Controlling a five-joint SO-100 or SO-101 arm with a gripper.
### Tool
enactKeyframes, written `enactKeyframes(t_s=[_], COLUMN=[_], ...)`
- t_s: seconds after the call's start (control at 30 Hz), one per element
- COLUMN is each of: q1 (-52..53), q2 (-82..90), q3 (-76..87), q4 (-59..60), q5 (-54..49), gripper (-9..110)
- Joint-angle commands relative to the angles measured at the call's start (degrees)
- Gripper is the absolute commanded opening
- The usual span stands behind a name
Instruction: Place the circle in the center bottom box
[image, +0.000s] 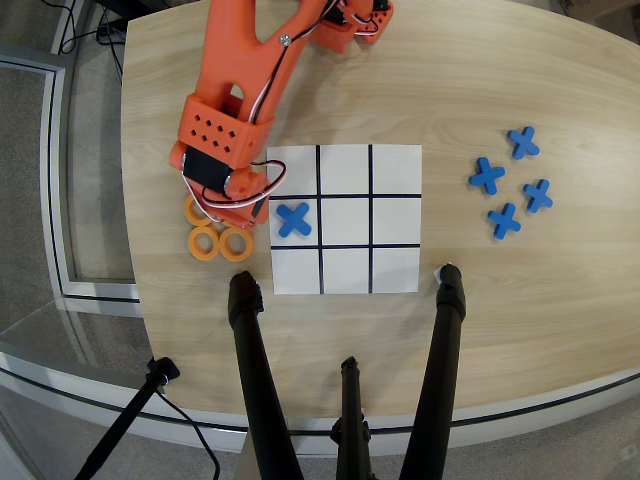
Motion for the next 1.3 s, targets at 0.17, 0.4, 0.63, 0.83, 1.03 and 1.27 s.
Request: enactKeyframes(t_s=[0.17, 0.4, 0.63, 0.83, 1.03, 1.27], q1=[-0.4, 0.4, 1.1, 1.6, 1.7, 1.6], q2=[-2.3, -4.3, -4.4, -5.7, -6.6, -7.4], q3=[-2.7, -5.2, -5.4, -6.2, -6.5, -6.6], q4=[-1.7, -1.7, -1.7, -1.7, -1.7, -1.9], q5=[0.0, 0.0, -0.4, -0.5, -0.6, -0.6], gripper=[16, 16, 16, 16, 16, 16])
